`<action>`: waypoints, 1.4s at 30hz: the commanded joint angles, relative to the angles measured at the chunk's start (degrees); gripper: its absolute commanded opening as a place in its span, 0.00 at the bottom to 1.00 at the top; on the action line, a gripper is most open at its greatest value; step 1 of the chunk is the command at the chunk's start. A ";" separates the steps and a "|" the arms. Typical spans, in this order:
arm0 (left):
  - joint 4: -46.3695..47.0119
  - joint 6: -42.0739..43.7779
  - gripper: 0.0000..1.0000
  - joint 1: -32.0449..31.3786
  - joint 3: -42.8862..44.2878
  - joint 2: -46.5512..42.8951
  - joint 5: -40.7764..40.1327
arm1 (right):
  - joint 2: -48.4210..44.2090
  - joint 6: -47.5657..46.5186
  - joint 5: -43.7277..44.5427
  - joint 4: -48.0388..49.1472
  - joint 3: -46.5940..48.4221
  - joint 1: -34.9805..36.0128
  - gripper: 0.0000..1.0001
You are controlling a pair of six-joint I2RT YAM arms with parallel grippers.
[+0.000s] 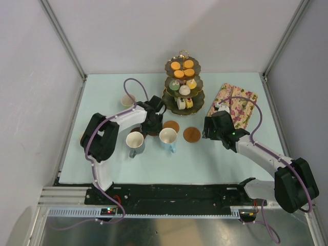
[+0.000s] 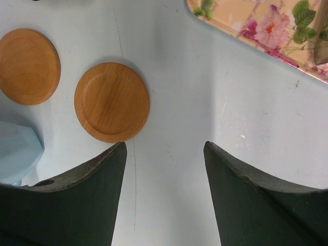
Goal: Serve the afternoon tea
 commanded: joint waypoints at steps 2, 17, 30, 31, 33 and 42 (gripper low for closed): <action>1.15 0.21 0.65 1.66 5.06 1.53 -2.11 | 0.09 0.62 0.17 1.76 -0.24 -0.37 0.68; 1.29 2.12 0.62 6.87 13.26 6.83 -1.26 | -0.75 1.07 0.03 1.11 -0.30 -0.42 0.68; 2.02 1.68 0.40 7.69 14.19 10.36 -1.77 | -0.48 1.93 -0.67 1.16 -0.30 -0.37 0.68; 2.01 1.75 0.39 7.74 14.57 10.92 -1.84 | -0.47 1.93 -0.66 1.12 -0.30 -0.43 0.68; 2.09 2.00 0.39 7.78 15.60 11.91 -2.01 | -0.52 1.89 -0.65 1.15 -0.30 -0.48 0.68; 2.01 2.67 0.38 8.92 25.40 17.23 -3.40 | -0.30 1.79 -0.68 1.37 -0.30 -0.38 0.68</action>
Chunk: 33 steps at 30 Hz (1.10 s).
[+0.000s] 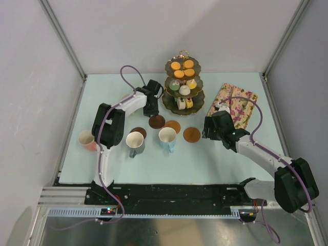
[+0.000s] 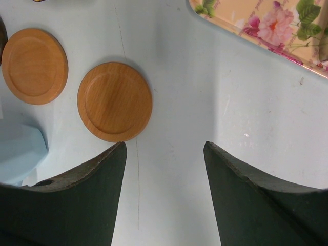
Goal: Serve the afternoon tea
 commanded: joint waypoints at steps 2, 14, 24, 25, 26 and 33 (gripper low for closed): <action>1.17 0.99 0.39 1.85 7.92 3.70 -2.38 | -0.28 0.65 0.04 1.30 -0.26 -0.19 0.68; 1.28 0.41 0.63 2.83 1.20 -9.77 -3.97 | -1.55 0.50 0.63 0.04 -0.28 -0.19 0.68; 1.60 -4.11 0.64 1.26 -19.16 -21.77 -1.12 | -0.06 -0.07 -0.34 1.76 -0.28 -0.21 0.68; 1.83 -4.50 0.64 0.90 -20.28 -22.05 -1.08 | 0.23 -0.15 -0.49 2.04 -0.28 -0.24 0.68; 2.26 -5.00 0.64 0.63 -21.45 -22.14 -1.02 | 0.42 -0.23 -0.69 2.27 -0.28 -0.22 0.68; 5.61 -8.15 0.62 0.00 -24.28 -19.40 0.82 | 1.16 -0.86 -1.50 3.33 -0.28 -0.47 0.68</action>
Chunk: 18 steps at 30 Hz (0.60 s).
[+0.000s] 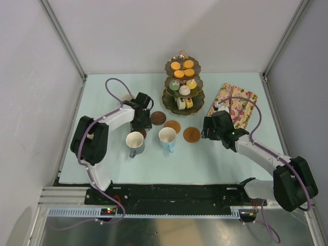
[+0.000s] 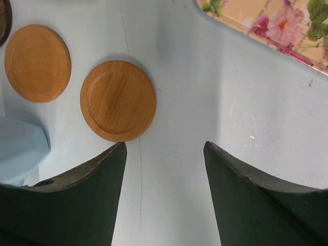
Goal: Serve the afternoon tea
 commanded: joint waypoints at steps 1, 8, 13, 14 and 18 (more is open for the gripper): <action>4.44 -3.54 0.61 -0.45 0.19 1.21 0.77 | 0.45 -0.65 -0.35 2.48 -0.21 -0.51 0.68; 6.33 -4.01 0.53 -0.25 2.12 6.10 -0.02 | -0.03 -1.06 -0.32 1.76 -0.21 -1.07 0.68; 6.83 -3.87 0.41 0.83 6.13 9.70 0.10 | -0.49 -1.36 -0.12 1.25 -0.22 -1.28 0.68; 6.88 -3.50 0.39 1.00 7.36 10.28 0.14 | -0.47 -1.40 -0.11 1.15 -0.22 -1.29 0.68; 7.06 -2.53 0.30 1.74 12.03 13.14 0.15 | -0.60 -1.56 -0.17 0.73 -0.21 -1.38 0.68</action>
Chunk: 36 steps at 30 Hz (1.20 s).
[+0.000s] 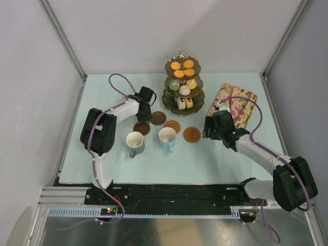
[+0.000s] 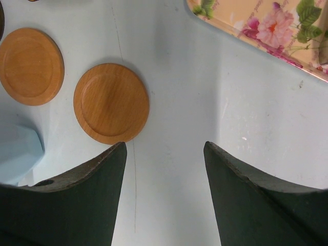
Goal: Serve the afternoon tea
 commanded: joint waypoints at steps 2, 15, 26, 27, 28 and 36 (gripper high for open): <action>3.62 0.36 0.29 1.28 6.30 5.26 -0.13 | -1.10 -0.73 0.06 0.45 -0.19 -0.24 0.68; 3.61 4.09 0.29 5.35 18.04 12.49 -2.84 | -2.51 -1.04 0.61 -2.21 -0.15 -0.35 0.68; 3.66 5.40 0.31 7.05 28.45 18.56 0.30 | -2.99 -1.27 0.64 -3.45 -0.19 -0.44 0.68; 3.67 5.22 0.31 7.09 29.51 19.01 0.74 | -3.16 -1.26 0.66 -3.65 -0.19 -0.43 0.68; 3.67 5.04 0.31 7.20 30.44 19.67 1.17 | -3.28 -1.25 0.67 -3.75 -0.19 -0.43 0.68; 3.66 4.54 0.32 7.67 37.52 23.42 4.07 | -4.28 -1.32 1.23 -5.44 -0.19 -0.40 0.68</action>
